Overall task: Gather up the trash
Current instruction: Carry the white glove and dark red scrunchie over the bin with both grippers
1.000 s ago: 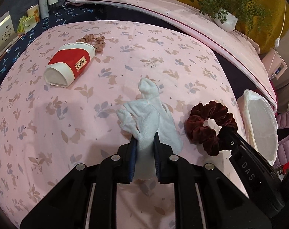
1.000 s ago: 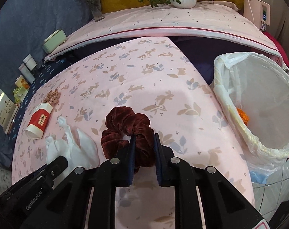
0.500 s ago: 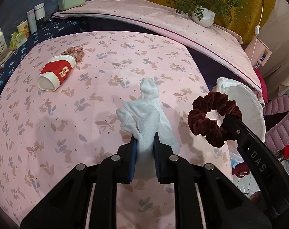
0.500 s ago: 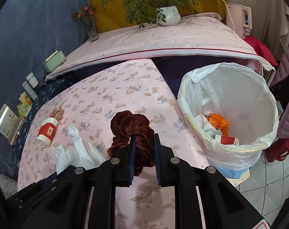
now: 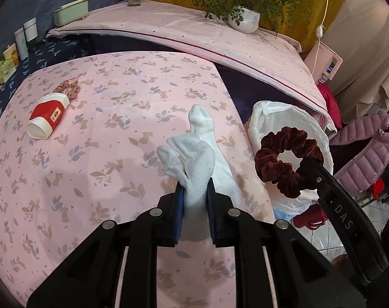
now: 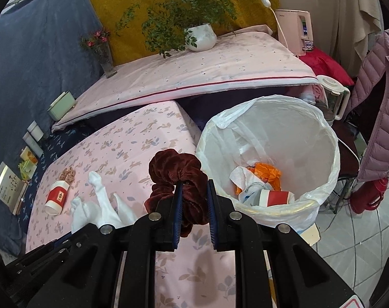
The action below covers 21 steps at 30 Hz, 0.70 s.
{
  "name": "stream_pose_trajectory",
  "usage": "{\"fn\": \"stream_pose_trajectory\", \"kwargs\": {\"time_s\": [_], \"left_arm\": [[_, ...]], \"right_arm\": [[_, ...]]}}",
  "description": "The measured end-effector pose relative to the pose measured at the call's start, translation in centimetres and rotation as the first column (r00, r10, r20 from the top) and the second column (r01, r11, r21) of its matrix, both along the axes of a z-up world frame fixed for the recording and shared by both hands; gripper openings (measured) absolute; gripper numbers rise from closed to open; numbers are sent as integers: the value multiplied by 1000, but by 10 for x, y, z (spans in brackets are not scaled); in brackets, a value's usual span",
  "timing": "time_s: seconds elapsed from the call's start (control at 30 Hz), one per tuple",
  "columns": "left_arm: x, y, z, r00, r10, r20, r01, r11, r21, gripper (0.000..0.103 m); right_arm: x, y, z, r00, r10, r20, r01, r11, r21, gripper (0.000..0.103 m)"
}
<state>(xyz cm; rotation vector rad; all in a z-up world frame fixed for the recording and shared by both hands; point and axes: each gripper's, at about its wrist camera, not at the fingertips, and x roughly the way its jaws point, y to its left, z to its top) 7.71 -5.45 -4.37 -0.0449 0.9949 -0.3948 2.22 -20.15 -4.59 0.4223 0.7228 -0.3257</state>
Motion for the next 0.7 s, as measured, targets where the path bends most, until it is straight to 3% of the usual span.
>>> {"fn": "stream_pose_trajectory", "kwargs": {"time_s": [0.37, 0.7], "left_arm": [[-3, -53, 10, 994, -110, 19, 110, 994, -2, 16], [3, -112, 12, 972, -232, 26, 232, 973, -7, 16]], "right_arm": [[-23, -54, -2, 993, -114, 10, 114, 993, 24, 16], [-37, -102, -8, 978, -206, 13, 205, 977, 50, 16]]}}
